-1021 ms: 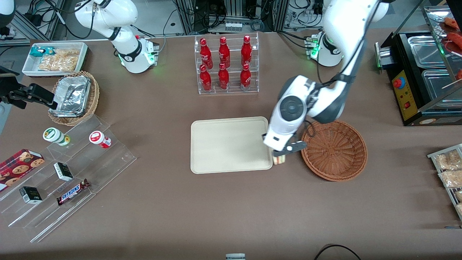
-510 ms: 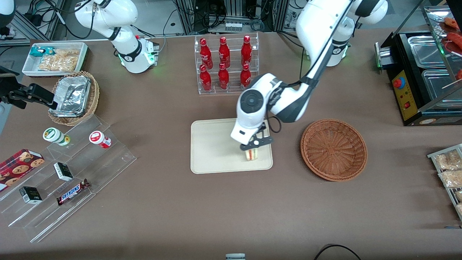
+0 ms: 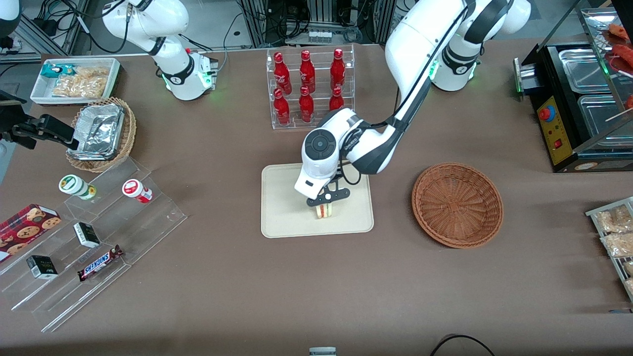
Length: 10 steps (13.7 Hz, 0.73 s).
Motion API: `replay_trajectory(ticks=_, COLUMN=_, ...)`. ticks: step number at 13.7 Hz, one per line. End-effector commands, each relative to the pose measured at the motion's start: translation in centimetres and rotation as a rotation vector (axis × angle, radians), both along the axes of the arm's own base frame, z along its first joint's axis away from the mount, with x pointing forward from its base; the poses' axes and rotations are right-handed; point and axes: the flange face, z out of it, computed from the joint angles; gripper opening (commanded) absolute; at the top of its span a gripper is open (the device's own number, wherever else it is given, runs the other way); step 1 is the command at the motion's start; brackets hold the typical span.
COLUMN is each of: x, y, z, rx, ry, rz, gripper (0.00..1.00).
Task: Place sandwich from basket to tray
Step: 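Lower the sandwich onto the tray and open the left gripper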
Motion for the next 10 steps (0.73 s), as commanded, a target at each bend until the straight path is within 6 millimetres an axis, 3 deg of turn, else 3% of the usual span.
replay_trajectory(ticks=1, x=-0.1, y=-1.1, z=0.0, rx=-0.009, ry=0.013, rz=0.012, gripper=0.11)
replay_trajectory(ticks=2, x=-0.2, y=-1.0, z=-0.2, rx=-0.008, ry=0.015, rz=0.008, gripper=0.47)
replay_trajectory(ticks=3, x=-0.2, y=-1.0, z=-0.1, rx=-0.007, ry=0.014, rz=0.007, gripper=0.99)
replay_trajectory(ticks=7, x=0.1, y=-1.2, z=1.9, rx=-0.022, ry=-0.015, rz=-0.002, gripper=1.00)
replay_trajectory(ticks=10, x=0.6, y=0.1, z=6.6, rx=-0.016, ry=-0.039, rz=0.001, gripper=1.00)
